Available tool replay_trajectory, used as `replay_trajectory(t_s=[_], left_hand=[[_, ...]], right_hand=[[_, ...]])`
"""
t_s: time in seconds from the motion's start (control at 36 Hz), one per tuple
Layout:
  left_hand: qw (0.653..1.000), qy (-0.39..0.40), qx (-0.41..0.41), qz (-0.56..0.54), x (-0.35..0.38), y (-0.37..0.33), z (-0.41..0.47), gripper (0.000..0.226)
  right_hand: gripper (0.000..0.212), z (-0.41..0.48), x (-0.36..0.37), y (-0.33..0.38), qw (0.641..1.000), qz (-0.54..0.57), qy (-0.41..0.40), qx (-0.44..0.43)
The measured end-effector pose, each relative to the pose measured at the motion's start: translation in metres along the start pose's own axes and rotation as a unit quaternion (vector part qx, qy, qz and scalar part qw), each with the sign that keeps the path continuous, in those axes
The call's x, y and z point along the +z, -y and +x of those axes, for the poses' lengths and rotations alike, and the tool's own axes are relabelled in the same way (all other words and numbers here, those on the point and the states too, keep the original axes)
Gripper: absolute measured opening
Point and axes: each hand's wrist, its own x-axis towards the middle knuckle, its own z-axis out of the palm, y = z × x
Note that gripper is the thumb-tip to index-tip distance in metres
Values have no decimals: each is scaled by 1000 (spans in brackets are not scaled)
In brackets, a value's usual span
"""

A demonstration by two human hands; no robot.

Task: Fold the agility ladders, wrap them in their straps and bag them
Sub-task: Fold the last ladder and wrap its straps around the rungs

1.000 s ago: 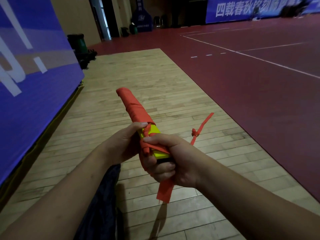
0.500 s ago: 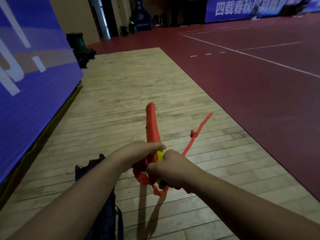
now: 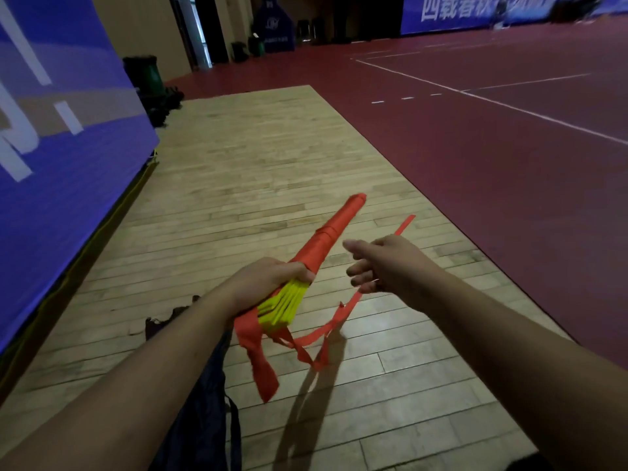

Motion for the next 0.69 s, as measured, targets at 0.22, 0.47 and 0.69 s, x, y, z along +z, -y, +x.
replay_trajectory(t_s=[0.22,0.47,0.69], left_hand=[[990,127,59,-7,28,-13,-12,30],[986,155,21,59,48,-24,-13,28],[971,126,46,198,60,-10,-4,54]], right_hand=[[43,15,15,-14,843,521,45,124],[16,23,5,-1,886,454,11,93],[23,22,9,-1,965,235,-112,32]])
